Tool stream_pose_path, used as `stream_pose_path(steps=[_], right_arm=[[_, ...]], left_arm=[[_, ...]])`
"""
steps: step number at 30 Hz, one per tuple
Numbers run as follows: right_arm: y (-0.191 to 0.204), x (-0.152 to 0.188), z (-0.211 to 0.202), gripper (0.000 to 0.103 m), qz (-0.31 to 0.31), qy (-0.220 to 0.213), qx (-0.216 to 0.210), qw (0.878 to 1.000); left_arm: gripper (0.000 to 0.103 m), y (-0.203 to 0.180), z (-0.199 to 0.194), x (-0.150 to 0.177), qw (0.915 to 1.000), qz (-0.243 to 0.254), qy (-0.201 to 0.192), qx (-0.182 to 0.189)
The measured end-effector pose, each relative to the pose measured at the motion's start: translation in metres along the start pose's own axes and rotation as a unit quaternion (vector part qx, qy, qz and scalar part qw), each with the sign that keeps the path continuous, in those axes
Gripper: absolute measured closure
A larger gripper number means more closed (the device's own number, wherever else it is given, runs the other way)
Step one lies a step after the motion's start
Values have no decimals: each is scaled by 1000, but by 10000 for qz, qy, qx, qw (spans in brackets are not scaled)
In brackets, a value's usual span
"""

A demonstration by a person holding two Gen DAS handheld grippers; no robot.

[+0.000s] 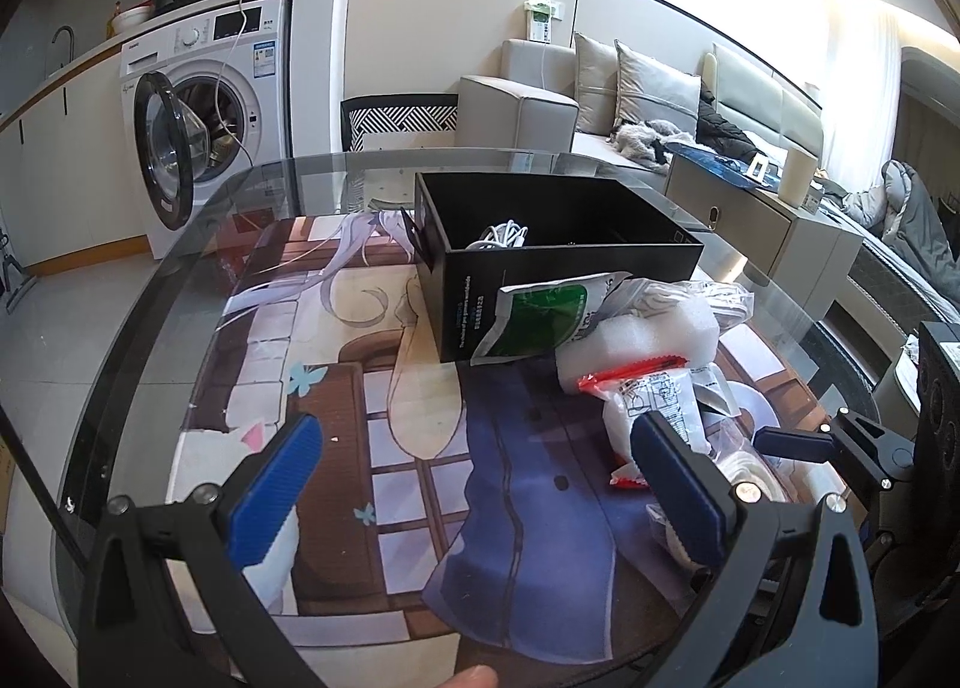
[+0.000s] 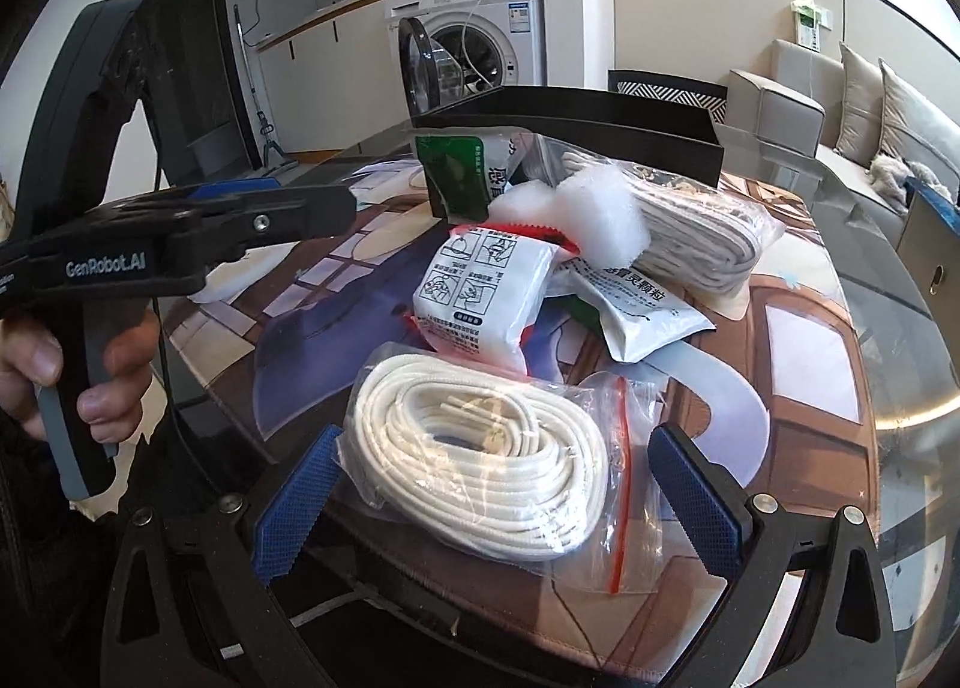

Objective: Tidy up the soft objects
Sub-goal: 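Grasp the clear bag of white rope with the right tool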

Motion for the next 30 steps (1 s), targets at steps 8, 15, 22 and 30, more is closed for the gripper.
stream_pose_path(steps=[8,15,22,30], right_arm=[[10,-3,10,1,-204,-6,292,9994],[10,-3,11,1,-181,-18,291,9994],[9,3,7,4,-196,-104,268,9994],[4,6,0,23,-167,-218,287,9992]], left_arm=[[0,3,4,3,10000,-33,24,-7],[0,4,6,4,10000,-43,50,-12],[0,4,6,4,10000,-40,52,-19],[0,4,6,3,10000,-41,58,-21]])
Point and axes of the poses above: each gripper's, at about its wrist camera, not at the fingertips, and z roughly the way its jaws point, y to its left, x to its underside, the point moved 1 cm from there along z, roughly the way its jaws point, and after that the axes turned 5 degrees about x, right-handed, at the moved point
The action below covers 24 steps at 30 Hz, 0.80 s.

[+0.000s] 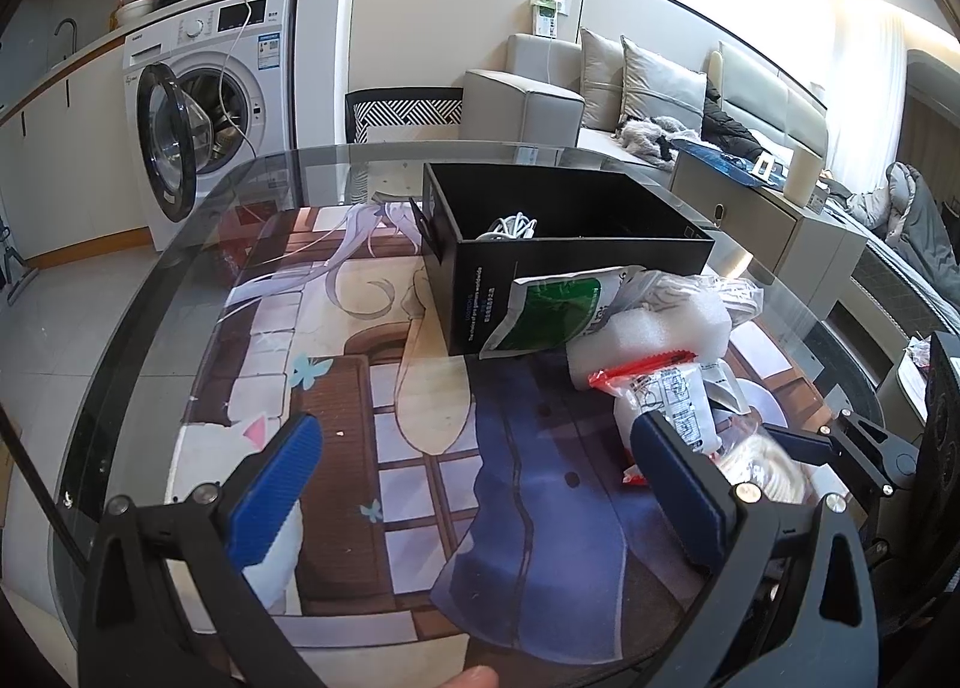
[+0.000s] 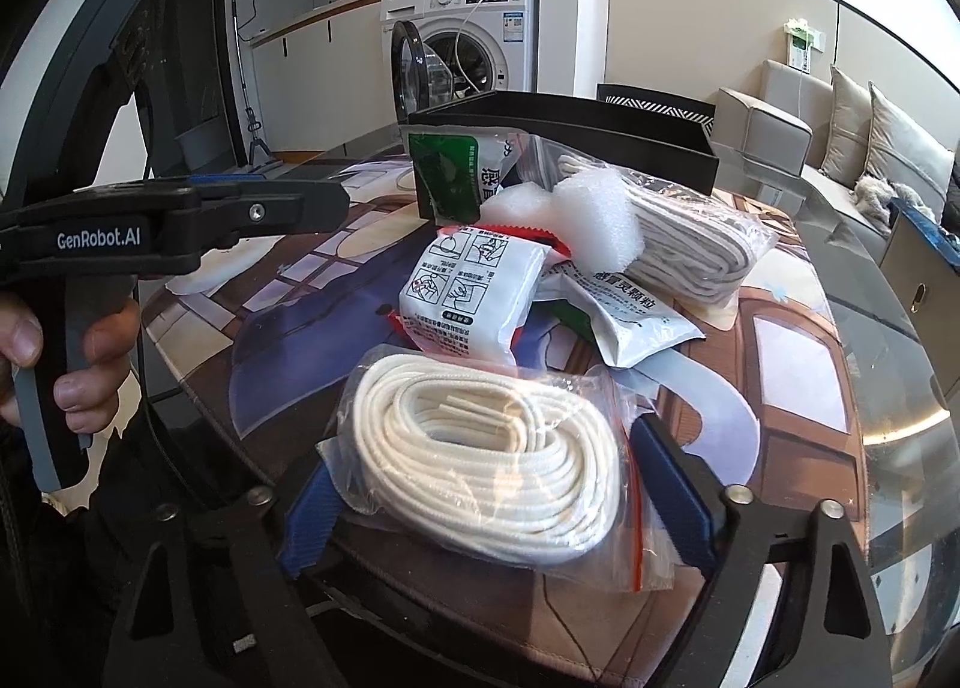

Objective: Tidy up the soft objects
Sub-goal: 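Grasp the clear bag of white rope with the right tool, then lift the bagged rope with the right tool while the left tool grasps the red-edged white packet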

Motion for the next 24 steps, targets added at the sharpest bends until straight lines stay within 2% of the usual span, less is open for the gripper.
stream_pose_path(steps=[1,6,17,24], right_arm=[[0,0,-1,27,16,-18,-3,10000],[0,0,-3,34,25,-65,-27,10000],[0,-1,-5,36,31,-85,-130,9999],[-7,-2,-20,37,148,-293,-282,9991]], left_arm=[[0,0,0,0,10000,-2,2,-1],[0,0,0,0,10000,1,1,-1],[0,1,1,0,10000,-15,22,4],[0,1,2,2,10000,-22,34,2]])
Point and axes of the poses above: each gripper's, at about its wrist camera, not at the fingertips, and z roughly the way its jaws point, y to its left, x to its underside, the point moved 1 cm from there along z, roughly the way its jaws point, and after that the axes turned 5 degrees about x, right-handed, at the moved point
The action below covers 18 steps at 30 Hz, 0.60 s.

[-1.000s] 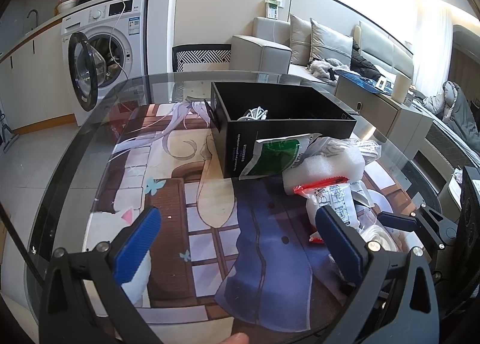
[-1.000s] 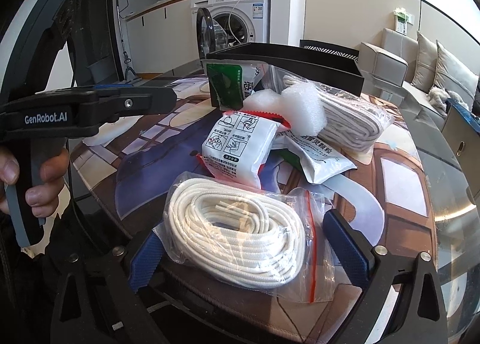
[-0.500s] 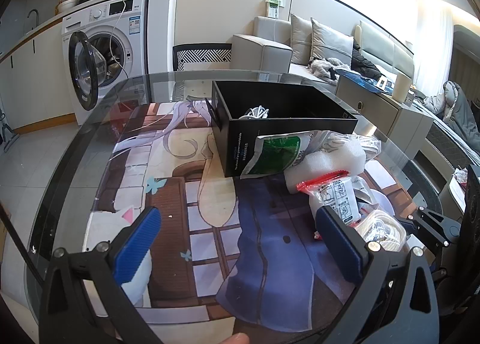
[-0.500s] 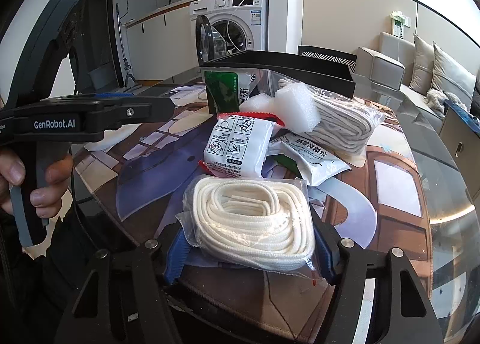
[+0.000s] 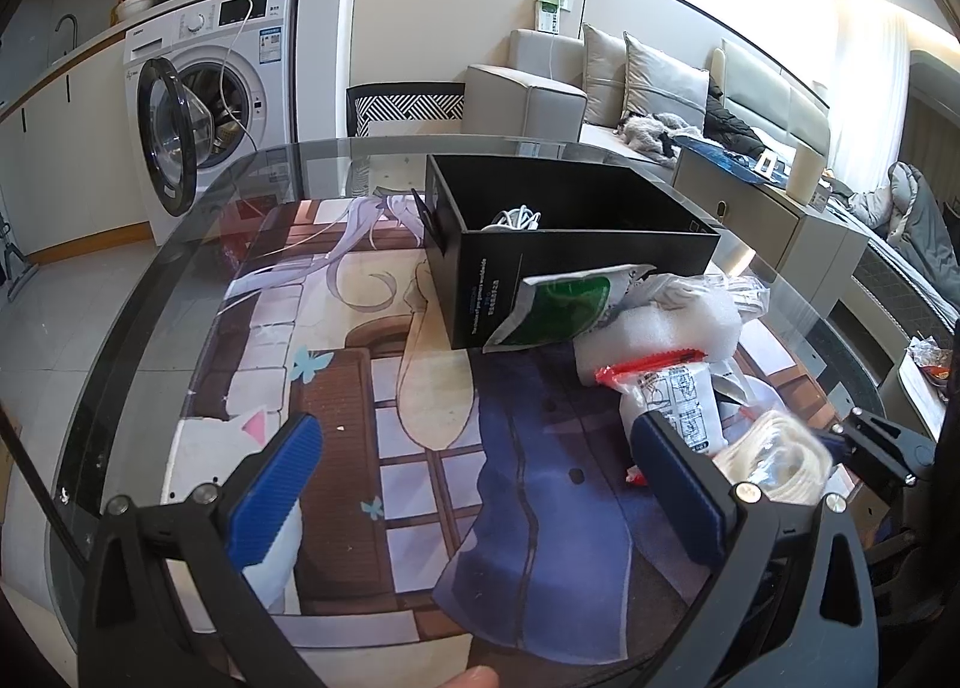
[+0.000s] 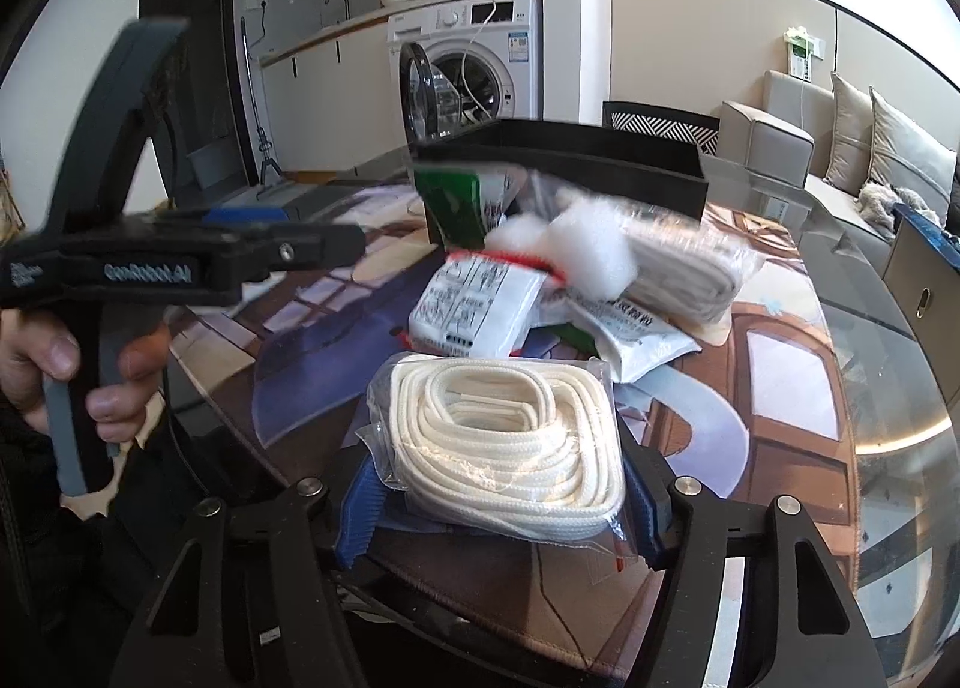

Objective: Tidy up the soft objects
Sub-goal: 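Lift the bagged rope with the right tool while the left tool grasps the red-edged white packet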

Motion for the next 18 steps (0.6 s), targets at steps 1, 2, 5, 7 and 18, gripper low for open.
stream_pose_path(steps=[1,2,5,7,18], right_arm=[[-2,-2,-3,37,69,-57,-80,9999],[-6,-4,-9,37,197,-157,-210,9995],[-13,-8,-21,37,381,-353,-401,9978],[-18,-11,-27,37,539,-472,-575,9958],[-40,-17,-41,37,744,-615,-391,9946]], left_arm=[[0,0,1,1,10000,0,6,3],[0,0,1,2,10000,2,6,6],[0,0,3,4,10000,1,24,14],[0,0,5,5,10000,2,48,21],[0,-15,19,7,9993,69,299,214]])
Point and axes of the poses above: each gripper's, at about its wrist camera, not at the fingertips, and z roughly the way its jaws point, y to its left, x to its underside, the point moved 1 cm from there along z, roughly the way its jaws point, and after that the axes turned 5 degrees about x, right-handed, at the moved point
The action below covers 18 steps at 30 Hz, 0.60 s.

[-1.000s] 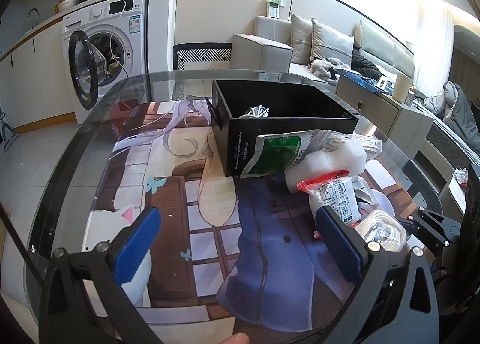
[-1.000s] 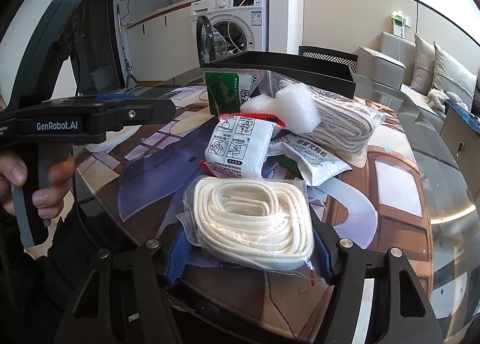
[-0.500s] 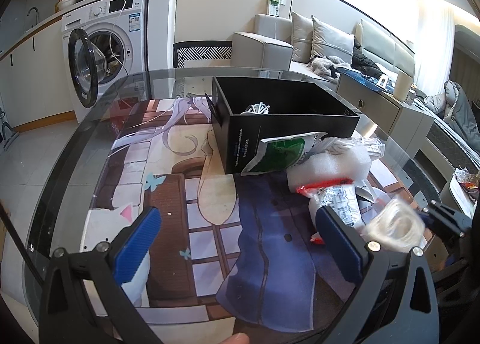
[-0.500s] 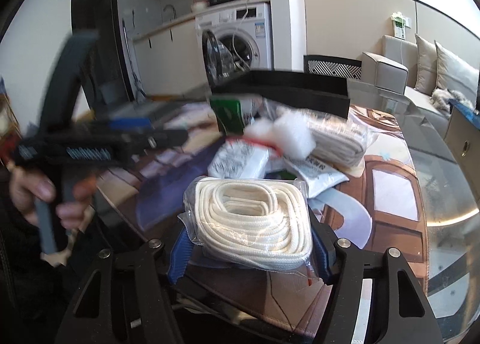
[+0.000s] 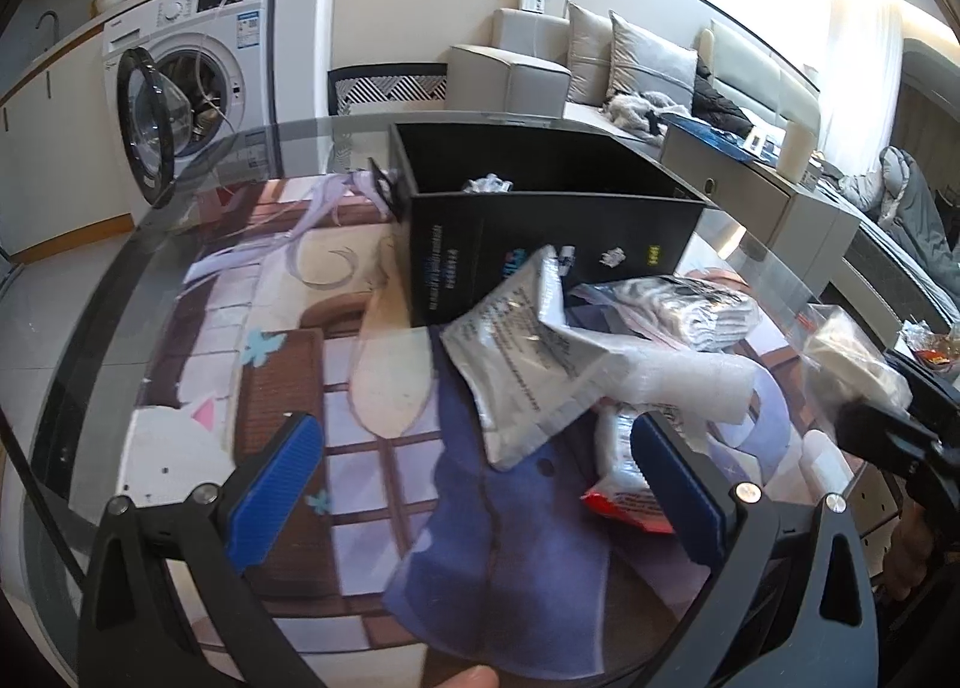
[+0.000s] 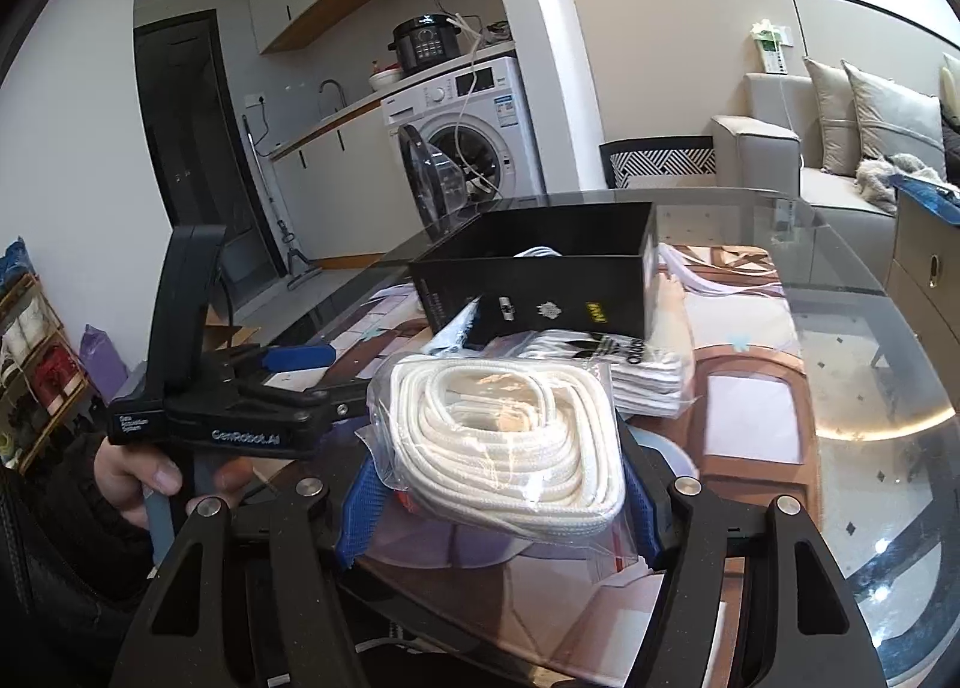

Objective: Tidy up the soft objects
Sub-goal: 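Lift the bagged rope with the right tool while the left tool grasps the red-edged white packet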

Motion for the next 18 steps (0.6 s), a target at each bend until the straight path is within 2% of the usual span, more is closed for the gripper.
stream_pose_path(steps=[18], right_arm=[[-22,1,-5,37,119,-33,298,9995]], left_arm=[[0,-49,14,8,9935,700,536,713]])
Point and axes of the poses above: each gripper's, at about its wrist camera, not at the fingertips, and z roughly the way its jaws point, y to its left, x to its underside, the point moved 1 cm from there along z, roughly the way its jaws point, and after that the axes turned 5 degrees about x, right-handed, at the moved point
